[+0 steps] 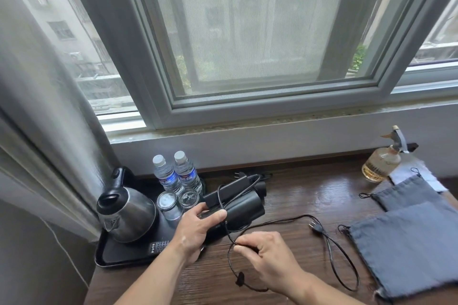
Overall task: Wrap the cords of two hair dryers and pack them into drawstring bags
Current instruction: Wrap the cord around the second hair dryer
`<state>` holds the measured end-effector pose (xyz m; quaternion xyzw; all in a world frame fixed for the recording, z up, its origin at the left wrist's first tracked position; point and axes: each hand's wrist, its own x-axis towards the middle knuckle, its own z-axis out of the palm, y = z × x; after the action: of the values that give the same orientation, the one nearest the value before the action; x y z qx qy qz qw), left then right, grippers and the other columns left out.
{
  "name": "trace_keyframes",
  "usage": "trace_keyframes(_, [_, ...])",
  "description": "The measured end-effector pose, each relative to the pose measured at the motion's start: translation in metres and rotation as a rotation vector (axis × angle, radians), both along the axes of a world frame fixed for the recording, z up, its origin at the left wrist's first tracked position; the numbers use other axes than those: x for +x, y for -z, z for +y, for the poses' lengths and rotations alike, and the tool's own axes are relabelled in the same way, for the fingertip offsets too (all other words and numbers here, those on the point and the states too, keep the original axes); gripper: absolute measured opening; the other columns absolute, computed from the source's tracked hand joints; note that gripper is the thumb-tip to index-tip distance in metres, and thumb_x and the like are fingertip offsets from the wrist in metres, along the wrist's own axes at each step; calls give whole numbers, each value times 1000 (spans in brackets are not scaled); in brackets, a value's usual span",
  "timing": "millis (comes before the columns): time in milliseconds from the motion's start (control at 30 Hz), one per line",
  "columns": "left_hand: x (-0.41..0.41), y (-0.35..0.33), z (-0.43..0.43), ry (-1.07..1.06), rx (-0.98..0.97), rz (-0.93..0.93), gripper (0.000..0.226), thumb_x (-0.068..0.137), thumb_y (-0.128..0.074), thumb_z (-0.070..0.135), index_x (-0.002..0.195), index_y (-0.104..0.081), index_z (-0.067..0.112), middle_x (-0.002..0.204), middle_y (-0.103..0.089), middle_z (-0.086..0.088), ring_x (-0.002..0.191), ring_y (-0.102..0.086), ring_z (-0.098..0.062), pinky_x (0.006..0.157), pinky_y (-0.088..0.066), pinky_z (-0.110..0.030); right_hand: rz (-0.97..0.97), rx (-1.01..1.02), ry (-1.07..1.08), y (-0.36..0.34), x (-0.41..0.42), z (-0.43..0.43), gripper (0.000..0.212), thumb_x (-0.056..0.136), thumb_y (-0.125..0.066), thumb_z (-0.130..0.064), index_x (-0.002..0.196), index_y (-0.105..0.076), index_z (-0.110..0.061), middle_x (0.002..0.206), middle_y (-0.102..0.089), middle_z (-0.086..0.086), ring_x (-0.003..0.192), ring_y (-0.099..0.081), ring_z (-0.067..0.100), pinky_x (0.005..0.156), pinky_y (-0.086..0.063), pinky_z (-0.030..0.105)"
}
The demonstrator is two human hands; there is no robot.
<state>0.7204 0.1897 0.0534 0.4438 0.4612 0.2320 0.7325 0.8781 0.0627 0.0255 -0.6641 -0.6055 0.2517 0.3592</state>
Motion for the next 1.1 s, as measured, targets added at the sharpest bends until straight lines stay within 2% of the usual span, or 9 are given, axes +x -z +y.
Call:
trace_keyframes(100, [4,1,-3,-2,49,25,66,53,-99,21,110,-71,6,103,-77,-21,89,-75,-37,72,-58,-40,-49,-23,-71,4,-4,1,30,93,-56,-54,92,-70,-26,78,-69,-4,73,-59,4,70,-47,22])
trace_keyframes(167, [5,-1,-5,-8,52,26,65,51,-96,15,109,-71,4,98,-78,-21,82,-75,-33,64,-57,-35,-47,-28,-81,6,-7,0,31,92,-56,-55,94,-70,-27,79,-70,-3,75,-60,7,72,-48,25])
trace_keyframes(300, [3,-7,-4,4,22,-19,63,59,-90,8,118,-68,3,104,-76,-24,89,-75,-38,67,-58,-38,13,25,-11,5,-6,-5,24,90,-62,-50,96,-73,-29,79,-73,-8,73,-62,1,69,-46,13])
trace_keyframes(400, [-4,-12,-3,48,-19,-40,53,70,-84,-1,120,-65,4,107,-75,-26,79,-74,-33,54,-56,-33,35,31,13,5,-1,-9,19,90,-65,-47,93,-73,-30,78,-71,-12,72,-62,-2,68,-43,10])
trace_keyframes(567, [-7,-14,-7,59,-1,-72,48,77,-79,-3,122,-63,4,109,-75,-24,85,-75,-32,59,-58,-32,58,-6,7,3,-2,-12,20,90,-66,-47,94,-74,-29,82,-73,-15,77,-65,-2,73,-50,19])
trace_keyframes(667, [-3,-18,-11,41,10,-88,43,78,-76,-4,119,-63,4,102,-77,-20,81,-76,-28,59,-58,-31,91,-37,34,1,-6,-13,16,89,-66,-48,92,-71,-33,77,-69,-24,76,-63,-6,72,-46,14])
trace_keyframes(900, [-7,-17,-7,50,36,-70,43,78,-77,-9,116,-66,4,113,-72,-28,88,-73,-34,63,-59,-36,199,-199,52,7,-1,-30,26,75,-72,-59,99,-67,-54,93,-74,-29,92,-68,-8,90,-52,18])
trace_keyframes(1000, [-10,-14,-4,60,44,-56,44,75,-81,-6,115,-68,8,115,-72,-27,91,-72,-38,73,-57,-44,223,-210,69,-2,11,-34,23,77,-77,-46,99,-73,-39,93,-74,-27,90,-71,-4,87,-55,21])
trace_keyframes(1100, [-12,-13,-4,52,56,-54,45,74,-82,-5,115,-69,8,116,-72,-24,93,-73,-35,69,-58,-38,199,-153,176,-15,25,-38,16,79,-77,-41,81,-74,-26,77,-73,-16,72,-69,3,70,-53,18])
